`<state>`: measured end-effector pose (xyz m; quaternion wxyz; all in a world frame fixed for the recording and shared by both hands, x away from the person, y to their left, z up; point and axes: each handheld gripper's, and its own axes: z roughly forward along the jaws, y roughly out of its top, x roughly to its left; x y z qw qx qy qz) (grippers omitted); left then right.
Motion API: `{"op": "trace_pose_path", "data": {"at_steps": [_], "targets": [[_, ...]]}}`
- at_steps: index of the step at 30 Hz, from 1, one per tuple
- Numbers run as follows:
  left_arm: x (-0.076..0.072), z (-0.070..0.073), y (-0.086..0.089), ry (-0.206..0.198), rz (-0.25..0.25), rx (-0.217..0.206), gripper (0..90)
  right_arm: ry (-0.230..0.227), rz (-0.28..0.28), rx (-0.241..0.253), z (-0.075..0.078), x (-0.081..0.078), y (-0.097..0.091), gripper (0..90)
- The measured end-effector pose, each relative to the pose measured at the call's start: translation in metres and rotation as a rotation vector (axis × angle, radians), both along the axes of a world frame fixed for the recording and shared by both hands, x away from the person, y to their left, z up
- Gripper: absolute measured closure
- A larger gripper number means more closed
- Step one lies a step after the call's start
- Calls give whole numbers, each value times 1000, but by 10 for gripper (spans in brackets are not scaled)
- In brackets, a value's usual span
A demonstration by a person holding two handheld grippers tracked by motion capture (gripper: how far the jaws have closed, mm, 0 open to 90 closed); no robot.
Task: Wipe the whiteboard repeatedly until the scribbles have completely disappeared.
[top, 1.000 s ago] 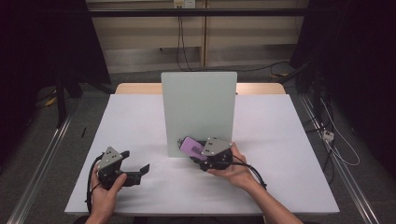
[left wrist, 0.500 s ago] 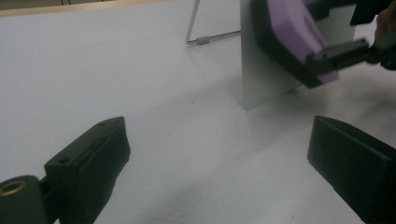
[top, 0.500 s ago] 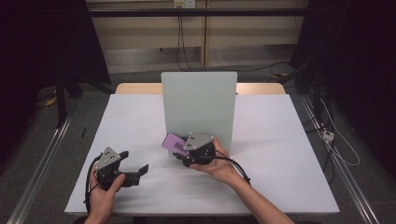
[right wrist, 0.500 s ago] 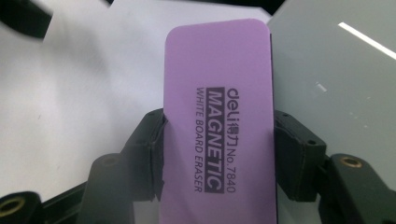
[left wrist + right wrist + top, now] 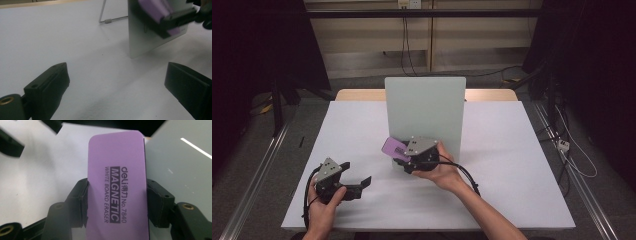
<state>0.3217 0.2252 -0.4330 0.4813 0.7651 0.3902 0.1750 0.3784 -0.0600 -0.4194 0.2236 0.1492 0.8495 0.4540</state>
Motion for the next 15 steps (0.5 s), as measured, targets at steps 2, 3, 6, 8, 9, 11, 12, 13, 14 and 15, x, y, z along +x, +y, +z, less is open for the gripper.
{"op": "trace_pose_path", "data": {"at_steps": [2,3,6,8,9,11,12,13,14,15], "targets": [[0,0,1,-2,4,-2,54,22,20,-9,-9,-2,7,416],[0,0,1,0,7,-5,54,29,24,-8,-12,-2,9,417],[0,0,1,4,11,-11,54,41,38,-13,-18,-3,16,417],[0,0,2,0,4,-5,54,46,45,-20,-22,-4,19,417],[-1,0,2,1,4,-5,54,46,48,-27,-23,-4,20,416],[-1,0,2,-1,5,-6,54,49,48,-27,-24,-5,21,416],[0,0,2,-1,5,-5,54,49,45,-25,-24,-5,20,416],[0,0,2,0,6,-5,54,48,44,-24,-23,-5,20,416],[0,0,2,-1,5,-4,54,42,42,-27,-22,-5,19,417],[-1,0,2,-1,6,-4,54,35,36,-28,-20,-5,17,417]]}}
